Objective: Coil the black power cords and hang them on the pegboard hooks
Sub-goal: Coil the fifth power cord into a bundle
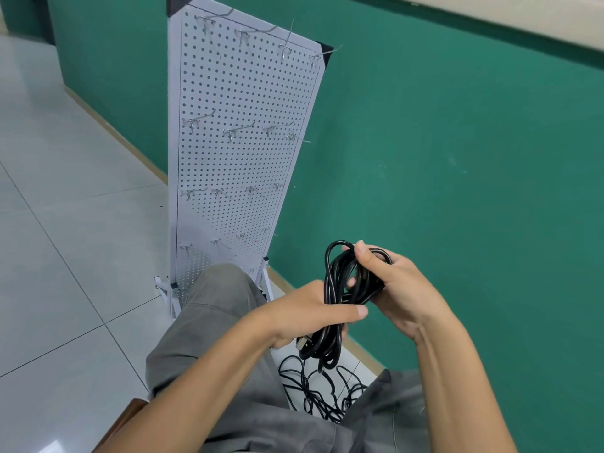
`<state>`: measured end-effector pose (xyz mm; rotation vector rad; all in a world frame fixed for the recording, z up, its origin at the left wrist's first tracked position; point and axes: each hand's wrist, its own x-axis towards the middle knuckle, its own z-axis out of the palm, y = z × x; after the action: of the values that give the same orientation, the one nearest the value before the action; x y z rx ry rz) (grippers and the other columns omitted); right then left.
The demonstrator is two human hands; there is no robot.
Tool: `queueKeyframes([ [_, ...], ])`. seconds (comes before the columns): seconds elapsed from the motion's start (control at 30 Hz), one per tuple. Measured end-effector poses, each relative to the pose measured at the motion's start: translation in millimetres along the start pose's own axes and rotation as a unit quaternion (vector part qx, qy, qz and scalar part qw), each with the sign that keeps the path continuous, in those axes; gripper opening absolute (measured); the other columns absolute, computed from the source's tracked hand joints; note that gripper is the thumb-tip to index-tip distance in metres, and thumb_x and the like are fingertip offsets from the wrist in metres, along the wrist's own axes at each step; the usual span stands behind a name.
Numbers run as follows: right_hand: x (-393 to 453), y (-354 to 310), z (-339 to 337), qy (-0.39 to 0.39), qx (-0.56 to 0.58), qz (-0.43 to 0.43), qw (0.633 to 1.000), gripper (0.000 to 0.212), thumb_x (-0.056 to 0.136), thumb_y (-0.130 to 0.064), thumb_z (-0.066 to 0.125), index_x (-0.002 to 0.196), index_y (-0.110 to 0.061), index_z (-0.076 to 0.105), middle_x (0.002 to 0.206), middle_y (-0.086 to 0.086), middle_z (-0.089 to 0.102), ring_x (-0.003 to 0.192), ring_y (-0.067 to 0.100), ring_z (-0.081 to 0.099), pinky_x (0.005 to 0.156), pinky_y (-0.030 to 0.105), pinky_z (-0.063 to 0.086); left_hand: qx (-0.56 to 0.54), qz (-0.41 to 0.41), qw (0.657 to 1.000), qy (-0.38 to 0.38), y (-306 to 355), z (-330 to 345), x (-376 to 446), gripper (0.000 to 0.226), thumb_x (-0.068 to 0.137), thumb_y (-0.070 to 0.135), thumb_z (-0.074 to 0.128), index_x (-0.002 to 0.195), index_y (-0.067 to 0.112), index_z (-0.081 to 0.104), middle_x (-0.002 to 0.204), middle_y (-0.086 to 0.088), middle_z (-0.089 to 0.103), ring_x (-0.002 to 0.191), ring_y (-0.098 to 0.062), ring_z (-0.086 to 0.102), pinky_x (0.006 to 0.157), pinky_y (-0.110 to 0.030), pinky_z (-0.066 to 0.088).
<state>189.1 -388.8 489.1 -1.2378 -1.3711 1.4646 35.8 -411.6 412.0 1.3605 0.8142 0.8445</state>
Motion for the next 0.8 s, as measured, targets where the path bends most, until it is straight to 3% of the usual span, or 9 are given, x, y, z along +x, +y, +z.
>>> queueKeyframes([
  [0.1,1,2,-1,-0.018,0.028,0.026,0.999,0.062,0.073,-0.042,0.080,0.116,0.000,0.069,0.090,0.011,0.068,0.072,0.022,0.062,0.074,0.035,0.054,-0.014,-0.013,1.000,-0.015,1,1,-1,0.013,0.101,0.020,0.065,0.105,0.010,0.058,0.068,0.003,0.059,0.061,-0.014,0.061,0.069,-0.035,0.052],
  [0.3,2,3,-5,-0.054,0.047,0.029,0.997,0.045,0.088,-0.033,0.069,0.125,-0.009,0.069,0.097,0.011,0.055,0.067,0.017,0.053,0.069,0.032,0.052,-0.031,-0.037,0.999,-0.016,0,-3,-2,0.022,0.089,0.033,0.072,0.091,0.014,0.061,0.070,-0.005,0.061,0.064,-0.021,0.059,0.080,-0.045,0.049],
  [0.4,2,-2,-8,-0.071,0.017,0.032,0.997,0.046,0.088,-0.031,0.068,0.126,-0.006,0.067,0.084,0.009,0.052,0.065,0.018,0.051,0.066,0.030,0.053,-0.037,-0.050,0.998,-0.028,0,-5,-3,0.019,0.093,0.027,0.073,0.093,0.012,0.062,0.070,-0.004,0.062,0.065,-0.021,0.060,0.081,-0.043,0.051],
  [0.5,1,-9,-8,-0.068,-0.035,0.044,0.996,0.048,0.082,-0.034,0.071,0.116,-0.001,0.070,0.068,0.004,0.048,0.059,0.019,0.048,0.064,0.029,0.052,-0.031,-0.056,0.998,-0.029,3,-1,-3,0.013,0.095,0.021,0.073,0.087,0.017,0.063,0.066,0.002,0.064,0.062,-0.017,0.062,0.076,-0.038,0.052],
  [0.6,1,-16,-2,-0.052,-0.114,0.045,0.991,0.044,0.079,-0.041,0.075,0.100,-0.003,0.070,0.059,-0.002,0.047,0.053,0.018,0.043,0.065,0.030,0.051,-0.027,-0.053,0.998,-0.024,2,3,-1,0.013,0.090,0.023,0.077,0.082,0.024,0.067,0.074,-0.009,0.063,0.067,-0.028,0.060,0.073,-0.038,0.052],
  [0.67,4,-17,2,-0.022,-0.167,0.042,0.985,0.039,0.078,-0.047,0.080,0.086,-0.010,0.069,0.055,-0.003,0.046,0.048,0.017,0.041,0.068,0.035,0.048,-0.019,-0.051,0.998,-0.014,2,7,0,0.013,0.089,0.021,0.077,0.085,0.019,0.065,0.077,-0.016,0.063,0.062,-0.028,0.061,0.067,-0.034,0.053],
  [0.8,11,-12,11,0.080,-0.192,0.006,0.978,0.035,0.075,-0.039,0.087,0.074,-0.014,0.063,0.057,0.002,0.045,0.041,0.016,0.038,0.063,0.037,0.043,0.056,-0.021,0.993,0.100,8,17,3,0.027,0.081,0.019,0.081,0.095,0.019,0.059,0.080,0.001,0.070,0.067,-0.020,0.067,0.069,-0.032,0.056],
])
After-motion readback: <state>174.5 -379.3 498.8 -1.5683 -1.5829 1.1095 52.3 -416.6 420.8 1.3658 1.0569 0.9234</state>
